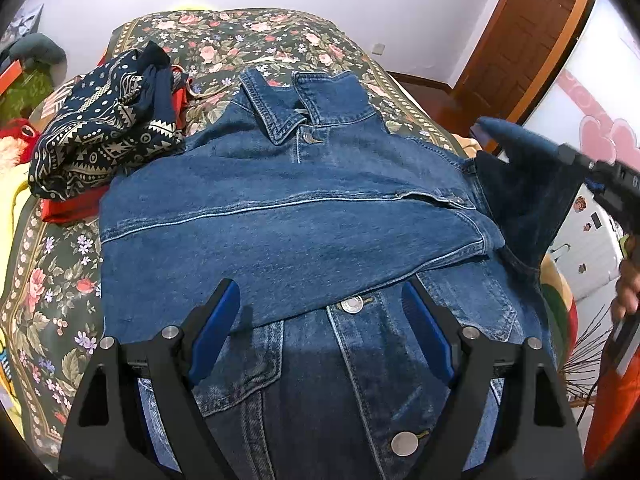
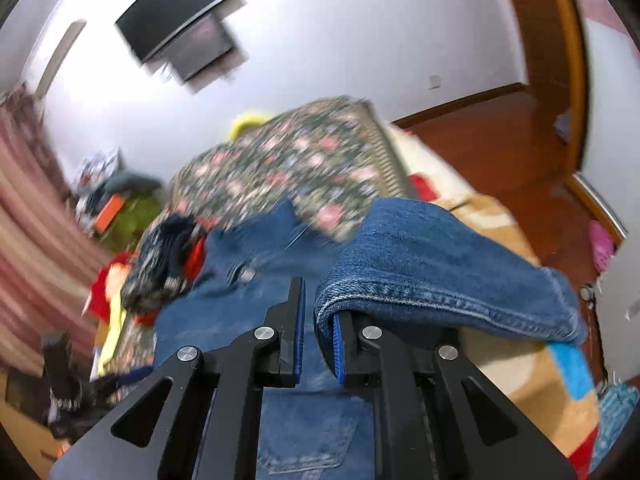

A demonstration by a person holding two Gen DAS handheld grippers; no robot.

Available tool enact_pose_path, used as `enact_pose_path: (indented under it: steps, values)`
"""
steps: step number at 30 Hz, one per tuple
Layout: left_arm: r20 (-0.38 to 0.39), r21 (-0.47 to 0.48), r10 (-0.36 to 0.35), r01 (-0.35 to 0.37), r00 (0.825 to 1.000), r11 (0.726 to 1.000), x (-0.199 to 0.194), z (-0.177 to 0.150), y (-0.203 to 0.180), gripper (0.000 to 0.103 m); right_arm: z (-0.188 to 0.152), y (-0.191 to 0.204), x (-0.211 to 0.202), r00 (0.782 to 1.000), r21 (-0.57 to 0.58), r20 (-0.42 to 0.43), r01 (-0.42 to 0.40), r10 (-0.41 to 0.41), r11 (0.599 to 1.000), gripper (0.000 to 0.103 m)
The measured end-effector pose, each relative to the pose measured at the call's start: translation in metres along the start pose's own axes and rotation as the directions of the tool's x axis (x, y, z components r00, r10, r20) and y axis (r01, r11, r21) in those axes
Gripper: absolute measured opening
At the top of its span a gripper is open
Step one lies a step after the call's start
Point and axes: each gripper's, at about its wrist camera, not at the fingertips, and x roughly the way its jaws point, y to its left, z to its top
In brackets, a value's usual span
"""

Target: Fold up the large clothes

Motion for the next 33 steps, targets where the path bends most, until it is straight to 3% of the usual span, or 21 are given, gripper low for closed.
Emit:
enact_pose_path:
  steps: [4,7,15,16,18,20,23,27,33]
  values:
    - [-0.002,-0.008,-0.005,0.005,1.000,1.000,-0.001,-0.002,0.002,0.083,-0.017,0.000,0.034,0.993,0.038,-0.111,-0.025,0.029,0.999,0.011]
    - [-0.006,0.001,0.005,-0.005,1.000,1.000,0.000,-0.003,0.002,0.083,-0.035,-0.004,0.060,0.976,0.068,-0.211,-0.040,0.053,0.997,0.011]
    - [-0.029,0.000,0.000,0.000,1.000,1.000,0.006,-0.007,0.002,0.083,-0.055,-0.009,0.062,0.938,0.091,-0.342,-0.021,0.051,0.996,0.015]
    - [-0.033,-0.001,-0.002,0.002,0.999,1.000,0.007,-0.007,0.001,0.083,-0.054,-0.010,0.057,0.937,0.102,-0.345,-0.022,0.057,0.995,0.018]
    - [-0.038,0.000,-0.005,0.005,0.999,1.000,0.009,-0.007,0.000,0.083,-0.051,-0.017,0.047,0.941,0.120,-0.334,-0.009,0.049,0.993,0.040]
    - [-0.043,0.004,-0.007,0.007,0.999,1.000,0.012,-0.007,-0.001,0.083,-0.047,-0.024,0.035,0.956,0.144,-0.291,0.009,0.034,0.990,0.055]
    - [-0.050,0.008,-0.005,0.006,0.999,1.000,0.014,-0.007,-0.002,0.083,-0.040,-0.043,0.019,0.972,0.213,-0.235,0.040,0.011,0.976,0.070]
    - [-0.058,0.003,-0.003,0.003,0.998,1.000,0.017,-0.006,-0.002,0.083,-0.034,-0.076,0.009,0.981,0.316,-0.192,0.096,-0.036,0.944,0.071]
    - [-0.062,0.003,0.035,-0.035,0.997,0.999,0.019,-0.007,0.001,0.083,-0.037,-0.128,0.016,0.980,0.489,-0.183,0.164,-0.083,0.857,0.071]
